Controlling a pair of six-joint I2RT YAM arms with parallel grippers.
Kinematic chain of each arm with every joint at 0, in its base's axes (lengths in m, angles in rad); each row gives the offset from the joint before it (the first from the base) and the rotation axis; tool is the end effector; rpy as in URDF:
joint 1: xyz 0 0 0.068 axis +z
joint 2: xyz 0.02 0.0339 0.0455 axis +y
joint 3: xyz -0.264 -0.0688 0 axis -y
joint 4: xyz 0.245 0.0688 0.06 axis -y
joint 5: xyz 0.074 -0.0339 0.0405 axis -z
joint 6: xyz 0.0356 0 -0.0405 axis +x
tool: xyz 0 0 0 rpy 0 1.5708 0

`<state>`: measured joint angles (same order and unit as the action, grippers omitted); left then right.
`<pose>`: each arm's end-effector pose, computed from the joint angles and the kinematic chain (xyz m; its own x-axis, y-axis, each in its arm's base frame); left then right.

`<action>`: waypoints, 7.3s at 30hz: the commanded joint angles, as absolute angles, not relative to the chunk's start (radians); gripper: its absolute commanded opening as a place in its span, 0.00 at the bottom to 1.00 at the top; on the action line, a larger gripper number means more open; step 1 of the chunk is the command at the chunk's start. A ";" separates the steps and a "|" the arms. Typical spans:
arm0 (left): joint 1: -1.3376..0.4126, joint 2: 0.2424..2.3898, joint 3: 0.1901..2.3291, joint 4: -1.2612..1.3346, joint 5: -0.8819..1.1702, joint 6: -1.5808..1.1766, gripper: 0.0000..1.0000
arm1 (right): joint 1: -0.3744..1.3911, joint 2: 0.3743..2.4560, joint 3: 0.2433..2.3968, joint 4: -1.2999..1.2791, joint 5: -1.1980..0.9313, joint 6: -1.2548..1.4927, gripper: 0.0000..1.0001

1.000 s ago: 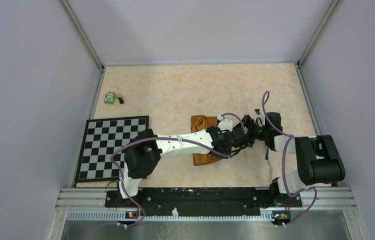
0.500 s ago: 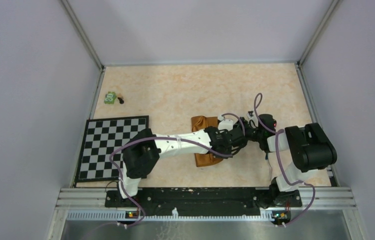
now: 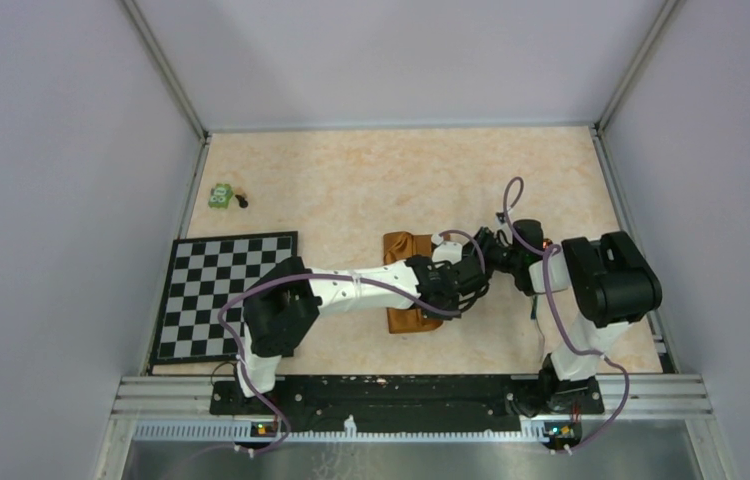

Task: Fold the napkin into a case and place the utensils inside
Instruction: Pass from the left arm to the right, then fold the 2/3-rectangle-folded napkin at the center of the board, then pick up the top corner of the smaller rectangle folded napkin from the center of the board.

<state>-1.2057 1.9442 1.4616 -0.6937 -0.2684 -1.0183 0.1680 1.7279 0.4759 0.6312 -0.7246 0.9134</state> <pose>0.1526 -0.3729 0.1988 -0.9087 0.0785 -0.4101 0.1730 0.9647 -0.1987 0.2691 0.0696 0.1018 -0.8703 0.4536 -0.1918 0.0526 0.4730 0.8795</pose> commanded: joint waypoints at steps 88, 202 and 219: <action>-0.568 1.922 0.948 0.257 0.363 -0.803 0.00 | 0.591 1.699 0.886 0.202 -0.173 0.969 0.00; -0.577 1.734 0.742 0.251 0.359 -0.765 0.00 | 0.543 1.707 0.919 0.255 -0.306 0.783 0.59; -0.577 1.723 0.743 0.246 0.362 -0.758 0.00 | 0.508 1.866 1.035 0.374 -0.477 0.624 0.75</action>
